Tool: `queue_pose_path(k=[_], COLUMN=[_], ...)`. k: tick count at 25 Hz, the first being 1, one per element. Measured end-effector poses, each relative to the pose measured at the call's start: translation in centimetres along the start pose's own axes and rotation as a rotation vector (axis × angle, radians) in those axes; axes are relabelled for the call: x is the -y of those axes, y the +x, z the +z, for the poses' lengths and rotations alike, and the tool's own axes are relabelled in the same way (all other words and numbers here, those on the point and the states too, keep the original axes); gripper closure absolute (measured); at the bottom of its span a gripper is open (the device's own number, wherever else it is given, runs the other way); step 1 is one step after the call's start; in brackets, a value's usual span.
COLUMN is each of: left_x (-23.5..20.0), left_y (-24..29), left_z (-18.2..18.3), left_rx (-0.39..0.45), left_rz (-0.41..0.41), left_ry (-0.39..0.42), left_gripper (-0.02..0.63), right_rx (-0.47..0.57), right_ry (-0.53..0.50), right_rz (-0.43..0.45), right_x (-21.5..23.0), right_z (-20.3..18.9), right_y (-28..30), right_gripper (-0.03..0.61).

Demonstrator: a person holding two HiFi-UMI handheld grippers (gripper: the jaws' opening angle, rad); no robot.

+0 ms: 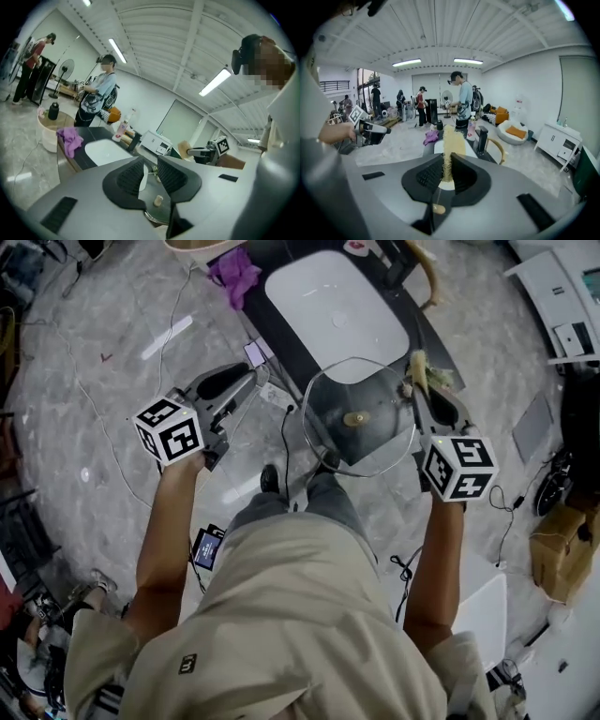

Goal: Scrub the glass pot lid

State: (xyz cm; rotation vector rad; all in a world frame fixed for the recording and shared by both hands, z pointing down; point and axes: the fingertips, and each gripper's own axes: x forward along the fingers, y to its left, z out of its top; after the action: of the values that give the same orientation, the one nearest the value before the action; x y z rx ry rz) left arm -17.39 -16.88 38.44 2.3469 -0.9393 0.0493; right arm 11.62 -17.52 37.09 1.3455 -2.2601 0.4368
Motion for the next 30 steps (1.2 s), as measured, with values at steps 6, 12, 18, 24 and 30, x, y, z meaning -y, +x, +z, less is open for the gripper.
queue_pose_path(k=[6,12,18,24,30], left_x=[5.5,9.7,12.9,13.4,12.7], left_y=[-3.3,-6.4,-9.0,-10.7,-12.6], left_z=[6.1,10.1,11.8,12.3,12.8], left_rx=[0.136,0.243,0.290,0.306,0.309], left_rz=[0.009,0.063,0.044,0.014,0.013], left_ry=[0.305,0.594,0.716,0.731,0.732], left_gripper=[0.586,0.598,0.598,0.598,0.598], right_rx=[0.208,0.331,0.366,0.383,0.380], right_ry=[-0.046,-0.099,-0.096,-0.079,-0.063], right_rz=[-0.043,-0.136,-0.204,-0.238,-0.258], right_x=[-1.8,-3.7,-5.2,-6.7,-8.1], right_z=[6.8,10.3,10.9,10.5,10.0], right_y=[-6.3,-12.3,-16.3,-18.2,-19.0], right_gripper=[0.537,0.540,0.540,0.540,0.540])
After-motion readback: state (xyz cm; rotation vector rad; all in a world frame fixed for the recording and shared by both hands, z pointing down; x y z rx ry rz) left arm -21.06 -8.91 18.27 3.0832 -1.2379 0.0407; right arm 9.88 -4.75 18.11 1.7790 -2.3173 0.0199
